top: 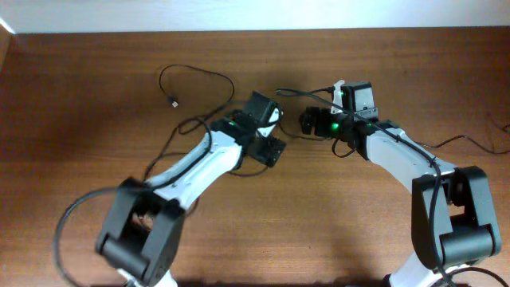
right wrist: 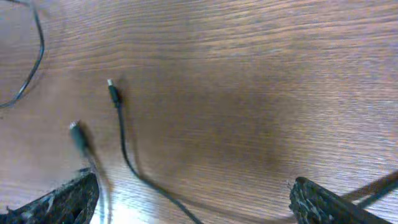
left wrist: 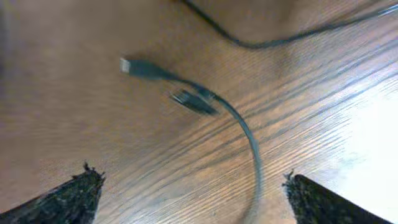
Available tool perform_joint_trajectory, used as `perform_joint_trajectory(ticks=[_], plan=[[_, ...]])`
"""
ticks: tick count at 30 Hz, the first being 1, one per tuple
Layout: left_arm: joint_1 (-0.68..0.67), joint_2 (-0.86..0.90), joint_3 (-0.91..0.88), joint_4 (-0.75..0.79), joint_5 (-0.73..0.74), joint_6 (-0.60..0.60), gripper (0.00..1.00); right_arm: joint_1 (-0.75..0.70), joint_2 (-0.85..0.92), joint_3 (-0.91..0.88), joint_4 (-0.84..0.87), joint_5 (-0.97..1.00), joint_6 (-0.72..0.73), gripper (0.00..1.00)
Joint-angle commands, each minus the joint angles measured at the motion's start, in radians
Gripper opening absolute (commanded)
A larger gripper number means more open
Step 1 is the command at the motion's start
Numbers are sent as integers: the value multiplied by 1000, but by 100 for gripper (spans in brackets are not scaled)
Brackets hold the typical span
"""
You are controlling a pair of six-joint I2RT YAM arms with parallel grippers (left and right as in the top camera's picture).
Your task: Untangle cables
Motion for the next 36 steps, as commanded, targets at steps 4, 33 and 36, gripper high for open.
perform_joint_trajectory(ticks=[4, 33, 36], plan=[[39, -164, 12, -46, 6, 5, 100, 34, 9, 3, 5, -105, 57, 99], [597, -182, -9, -222, -72, -359, 99, 423, 103, 3, -55, 327, 226, 49], [597, -182, -9, -225, -72, -359, 99, 424, 131, 3, -26, 327, 241, 37]])
